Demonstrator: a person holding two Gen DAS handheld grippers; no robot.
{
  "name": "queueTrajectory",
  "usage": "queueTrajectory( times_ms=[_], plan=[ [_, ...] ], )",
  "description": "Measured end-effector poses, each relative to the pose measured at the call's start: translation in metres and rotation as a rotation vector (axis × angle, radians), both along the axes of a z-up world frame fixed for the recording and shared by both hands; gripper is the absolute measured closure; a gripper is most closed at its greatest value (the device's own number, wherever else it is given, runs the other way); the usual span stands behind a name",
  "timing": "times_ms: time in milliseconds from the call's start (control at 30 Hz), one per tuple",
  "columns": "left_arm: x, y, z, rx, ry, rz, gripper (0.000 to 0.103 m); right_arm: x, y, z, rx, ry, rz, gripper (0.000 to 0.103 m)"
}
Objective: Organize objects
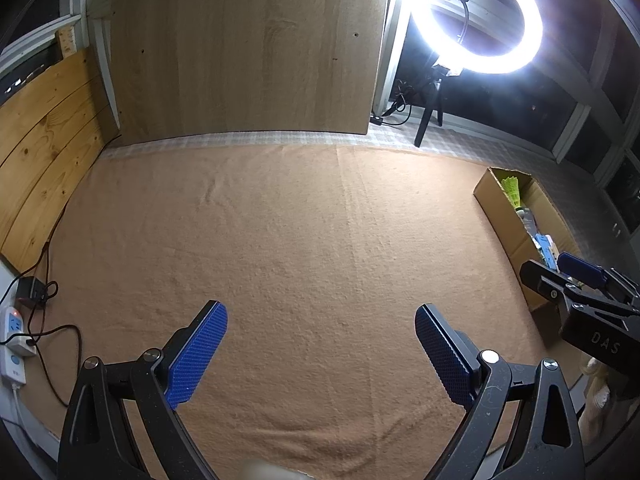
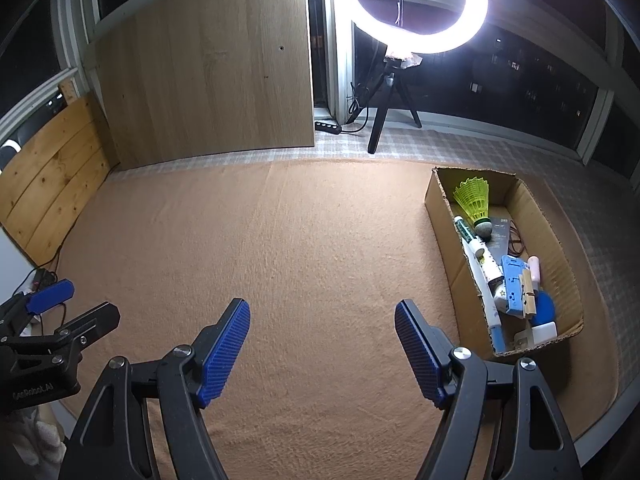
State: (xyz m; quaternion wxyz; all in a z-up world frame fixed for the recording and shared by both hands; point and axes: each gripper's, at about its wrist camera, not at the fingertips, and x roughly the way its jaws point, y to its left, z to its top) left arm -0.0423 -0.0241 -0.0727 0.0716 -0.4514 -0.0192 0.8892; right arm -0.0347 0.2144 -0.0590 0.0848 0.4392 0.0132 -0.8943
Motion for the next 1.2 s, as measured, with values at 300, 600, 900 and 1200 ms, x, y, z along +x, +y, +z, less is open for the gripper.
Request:
queueTrajectory(
  times_ms=[300,600,900,1200],
  plan=[
    [-0.002,-0.001,-0.001,-0.004,-0.007,-0.007,0.006,-0.001,-0.001,-0.003,-0.003,-0.006,0.001,0.031],
    [-0.003,-0.002,-0.001,-0.01,-0.009,0.001,0.006,-0.003,0.0,-0.006,-0.011,-0.014,0.0,0.031],
    [-0.006,-0.001,-0.003,-0.017,-0.018,0.005,0.006,-0.005,0.0,-0.009,-0.015,-0.023,0.002,0.031],
    [-0.008,-0.004,-0.009,-0.024,-0.028,0.015,0.006,-0.006,0.0,-0.013,-0.015,-0.034,0.006,0.031]
  ],
)
